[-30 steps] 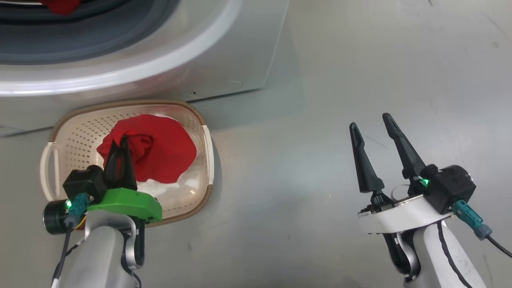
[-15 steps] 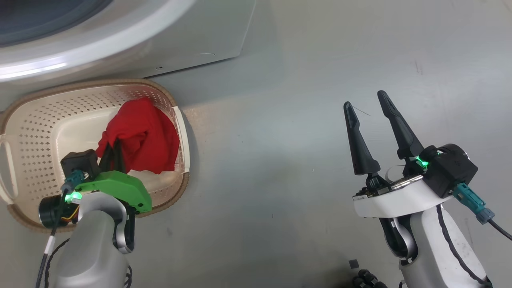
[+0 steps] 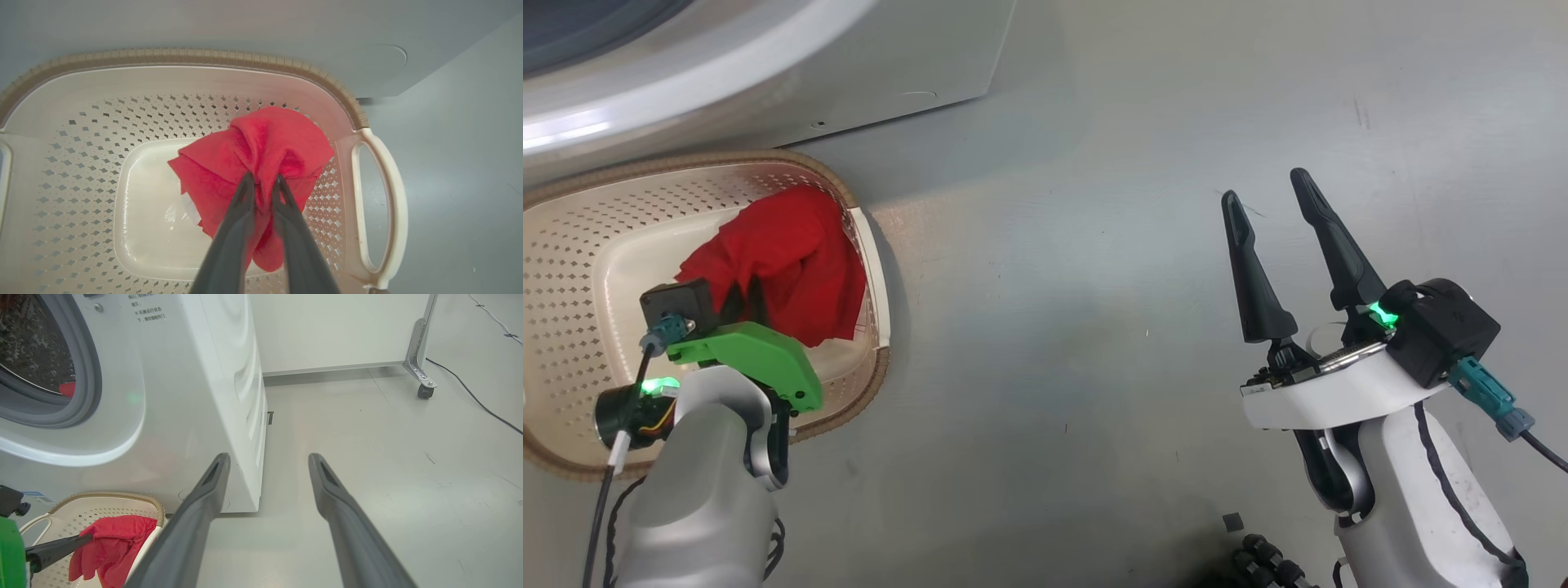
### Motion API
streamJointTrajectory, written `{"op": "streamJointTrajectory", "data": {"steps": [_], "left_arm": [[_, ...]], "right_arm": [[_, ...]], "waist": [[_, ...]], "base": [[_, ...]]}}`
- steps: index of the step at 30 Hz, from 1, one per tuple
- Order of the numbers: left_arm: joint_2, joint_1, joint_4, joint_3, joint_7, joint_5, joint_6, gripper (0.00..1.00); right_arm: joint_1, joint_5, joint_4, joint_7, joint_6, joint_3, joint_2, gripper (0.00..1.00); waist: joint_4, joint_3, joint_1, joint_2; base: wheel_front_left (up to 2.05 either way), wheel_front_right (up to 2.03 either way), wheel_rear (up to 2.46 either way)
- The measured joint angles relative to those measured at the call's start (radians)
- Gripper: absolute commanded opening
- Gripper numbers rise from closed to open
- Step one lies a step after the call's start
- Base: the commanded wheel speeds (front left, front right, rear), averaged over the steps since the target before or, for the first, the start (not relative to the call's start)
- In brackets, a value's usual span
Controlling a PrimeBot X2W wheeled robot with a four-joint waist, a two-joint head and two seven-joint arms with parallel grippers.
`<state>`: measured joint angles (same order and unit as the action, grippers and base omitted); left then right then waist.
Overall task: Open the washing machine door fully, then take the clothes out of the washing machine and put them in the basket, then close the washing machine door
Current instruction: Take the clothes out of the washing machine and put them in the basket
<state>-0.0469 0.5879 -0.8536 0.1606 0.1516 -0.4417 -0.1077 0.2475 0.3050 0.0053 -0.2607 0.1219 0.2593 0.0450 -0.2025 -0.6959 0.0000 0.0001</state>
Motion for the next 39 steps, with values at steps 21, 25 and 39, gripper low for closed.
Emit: {"op": "streamJointTrajectory", "data": {"steps": [21, 25, 39], "left_arm": [[0.009, 0.012, -0.088, -0.003, 0.089, -0.024, 0.062, 1.00], [0.014, 0.011, -0.086, 0.000, 0.097, -0.029, 0.083, 1.00], [0.020, -0.028, 0.117, 0.009, 0.098, -0.030, 0.132, 1.00]], "right_arm": [[0.010, -0.005, 0.040, 0.000, 0.000, -0.047, 0.000, 1.00], [0.007, -0.013, 0.054, 0.000, 0.000, -0.063, 0.000, 1.00], [-0.081, -0.053, 0.089, 0.000, 0.000, -0.119, 0.004, 1.00]], "waist": [[0.037, 0.090, 0.0000, 0.0000], [0.055, 0.122, 0.0000, 0.0000], [0.128, 0.261, 0.0000, 0.0000]], "base": [[0.00, 0.00, 0.00], [0.00, 0.00, 0.00], [0.00, 0.00, 0.00]]}}
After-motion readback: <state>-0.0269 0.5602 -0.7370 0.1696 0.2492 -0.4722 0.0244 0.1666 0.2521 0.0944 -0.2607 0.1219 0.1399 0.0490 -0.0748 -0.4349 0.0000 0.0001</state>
